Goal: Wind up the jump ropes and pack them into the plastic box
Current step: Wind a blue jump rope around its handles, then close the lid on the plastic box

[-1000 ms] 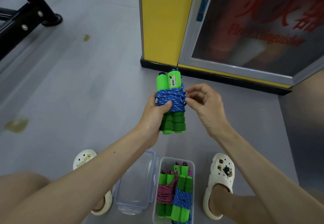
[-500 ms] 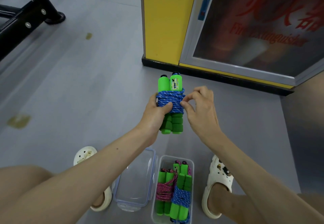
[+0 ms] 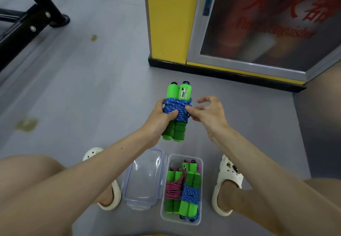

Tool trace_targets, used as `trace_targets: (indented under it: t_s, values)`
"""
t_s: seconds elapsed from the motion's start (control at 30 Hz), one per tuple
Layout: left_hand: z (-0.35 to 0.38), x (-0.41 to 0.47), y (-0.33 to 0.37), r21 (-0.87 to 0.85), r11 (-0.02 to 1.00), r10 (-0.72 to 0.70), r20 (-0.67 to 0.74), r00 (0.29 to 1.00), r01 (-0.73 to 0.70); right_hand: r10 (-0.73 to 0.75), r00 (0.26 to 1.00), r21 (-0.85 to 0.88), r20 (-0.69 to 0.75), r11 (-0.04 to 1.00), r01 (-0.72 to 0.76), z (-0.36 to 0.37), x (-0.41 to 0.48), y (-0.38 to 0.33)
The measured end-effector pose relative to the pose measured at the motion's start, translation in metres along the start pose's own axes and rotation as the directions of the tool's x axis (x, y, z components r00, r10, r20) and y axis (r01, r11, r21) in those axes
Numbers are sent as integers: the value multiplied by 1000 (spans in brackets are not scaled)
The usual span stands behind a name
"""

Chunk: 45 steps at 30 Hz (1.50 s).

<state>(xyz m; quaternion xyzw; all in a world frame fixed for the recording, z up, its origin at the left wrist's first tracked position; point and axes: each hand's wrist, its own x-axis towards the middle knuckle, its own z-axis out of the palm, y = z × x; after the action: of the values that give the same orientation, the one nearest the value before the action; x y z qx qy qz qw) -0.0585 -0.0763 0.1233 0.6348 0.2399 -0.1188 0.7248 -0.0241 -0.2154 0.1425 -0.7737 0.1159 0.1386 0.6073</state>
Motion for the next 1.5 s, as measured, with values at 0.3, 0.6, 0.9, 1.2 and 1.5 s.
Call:
trace_targets:
  t_s: [0.3,0.6,0.9,1.2,1.5]
  values:
    - [-10,-43,-3,586,808,-225,222,949,55,-224,968,-764,117,603,231,-31,-51,16]
    - [12,-60,-6,852,222,-304,522,797,-474,101,814,-726,572,525,444,-41,-76,66]
    - [7,-16,-78,914,329,-2,252,968,-238,423,884,-360,198,871,-335,-37,-66,144]
    - [8,-3,-194,724,659,-330,35,943,204,624,764,-310,166,768,-560,2,-54,228]
    - [1,1,-246,749,604,-329,-79,941,274,581,799,-548,156,724,-419,32,-53,266]
